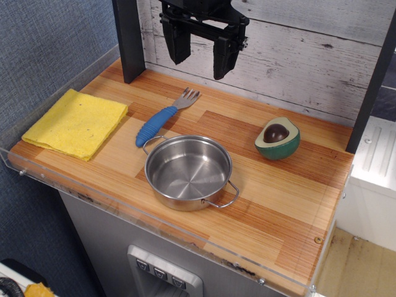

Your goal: Move blue fork to bottom right next to pot

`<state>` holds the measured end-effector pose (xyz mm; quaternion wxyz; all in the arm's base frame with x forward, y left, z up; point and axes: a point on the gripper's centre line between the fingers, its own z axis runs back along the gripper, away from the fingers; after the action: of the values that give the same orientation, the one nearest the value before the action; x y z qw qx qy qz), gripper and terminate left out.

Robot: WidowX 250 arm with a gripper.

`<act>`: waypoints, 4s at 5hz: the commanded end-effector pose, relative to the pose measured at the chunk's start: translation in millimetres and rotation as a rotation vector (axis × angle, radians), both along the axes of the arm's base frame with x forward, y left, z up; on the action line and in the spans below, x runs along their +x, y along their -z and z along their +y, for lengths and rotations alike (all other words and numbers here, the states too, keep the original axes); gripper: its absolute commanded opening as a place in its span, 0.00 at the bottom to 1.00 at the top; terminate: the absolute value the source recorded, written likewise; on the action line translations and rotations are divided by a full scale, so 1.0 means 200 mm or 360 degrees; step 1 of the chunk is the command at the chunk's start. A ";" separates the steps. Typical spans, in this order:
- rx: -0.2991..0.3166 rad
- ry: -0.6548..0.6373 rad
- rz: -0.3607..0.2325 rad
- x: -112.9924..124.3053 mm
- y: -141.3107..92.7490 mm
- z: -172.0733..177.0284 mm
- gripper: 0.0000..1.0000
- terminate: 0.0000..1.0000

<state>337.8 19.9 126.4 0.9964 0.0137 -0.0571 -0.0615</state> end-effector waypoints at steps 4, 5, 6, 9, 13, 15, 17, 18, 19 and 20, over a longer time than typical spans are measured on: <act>0.0260 -0.0181 -0.0213 -0.01 0.17 0.47 1.00 0.00; 0.0165 -0.0241 -0.0146 0.00 0.28 0.55 1.00 0.00; 0.0038 -0.0281 -0.0094 0.00 0.35 0.57 1.00 0.00; -0.0038 -0.0232 -0.0023 0.03 0.41 0.48 1.00 0.00; 0.0107 -0.0160 0.0100 0.08 0.56 0.39 1.00 0.00; 0.0195 -0.0133 0.0136 0.06 0.61 0.39 0.00 0.00; 0.0168 -0.0186 0.0135 0.04 0.58 0.42 0.00 0.00; 0.0122 -0.0274 0.0107 0.02 0.51 0.48 0.00 0.00; 0.0083 -0.0354 0.0082 0.00 0.39 0.55 0.00 0.00; 0.0045 -0.0325 0.0054 -0.01 0.24 0.52 0.00 0.00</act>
<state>328.8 121.0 55.6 0.9989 0.0177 -0.0004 0.0431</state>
